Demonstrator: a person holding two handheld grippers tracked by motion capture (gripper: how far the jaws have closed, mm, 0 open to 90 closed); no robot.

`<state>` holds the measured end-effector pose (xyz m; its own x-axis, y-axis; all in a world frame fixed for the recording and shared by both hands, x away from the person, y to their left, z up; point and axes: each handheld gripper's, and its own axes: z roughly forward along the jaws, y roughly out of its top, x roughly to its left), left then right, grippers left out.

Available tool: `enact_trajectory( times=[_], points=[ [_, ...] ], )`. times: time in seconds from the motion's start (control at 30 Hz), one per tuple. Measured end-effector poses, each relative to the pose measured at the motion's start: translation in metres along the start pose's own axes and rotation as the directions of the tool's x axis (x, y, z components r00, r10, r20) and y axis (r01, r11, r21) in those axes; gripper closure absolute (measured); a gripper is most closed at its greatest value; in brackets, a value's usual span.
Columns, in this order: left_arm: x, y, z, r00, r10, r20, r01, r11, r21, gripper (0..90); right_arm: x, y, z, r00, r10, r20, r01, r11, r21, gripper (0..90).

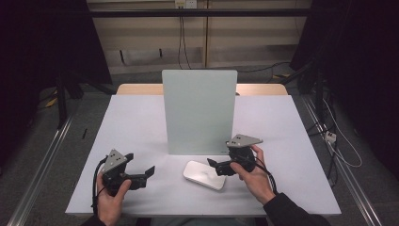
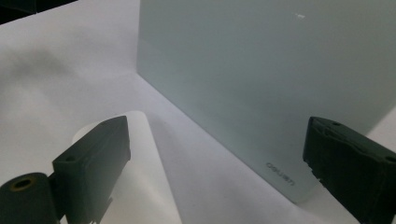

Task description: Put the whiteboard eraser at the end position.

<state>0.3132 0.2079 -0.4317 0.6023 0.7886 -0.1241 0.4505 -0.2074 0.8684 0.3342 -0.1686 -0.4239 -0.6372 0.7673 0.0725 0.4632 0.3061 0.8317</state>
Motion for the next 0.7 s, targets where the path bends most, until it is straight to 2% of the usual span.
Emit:
enact_trajectory(
  times=[0.2, 0.33, 0.7],
  points=[
    [0.001, 0.000, -0.001, 1.0000, -0.001, -0.003, 0.001, 1.0000, -0.001, 4.7, -0.009, -0.007, -0.012, 0.9985, 0.009, 0.055, -0.008, 1.000, -0.026, 8.1],
    [0.002, 0.000, -0.002, 1.0000, -0.005, -0.008, 0.005, 1.0000, -0.006, 4.7, -0.017, -0.014, -0.022, 0.9932, 0.028, 0.113, -0.023, 0.998, -0.053, 9.2],
    [0.002, 0.000, -0.003, 0.9998, -0.014, -0.017, 0.014, 0.9999, -0.006, 4.7, -0.040, -0.037, -0.055, 0.9799, 0.089, 0.179, -0.076, 0.994, -0.079, 8.9]
  ],
)
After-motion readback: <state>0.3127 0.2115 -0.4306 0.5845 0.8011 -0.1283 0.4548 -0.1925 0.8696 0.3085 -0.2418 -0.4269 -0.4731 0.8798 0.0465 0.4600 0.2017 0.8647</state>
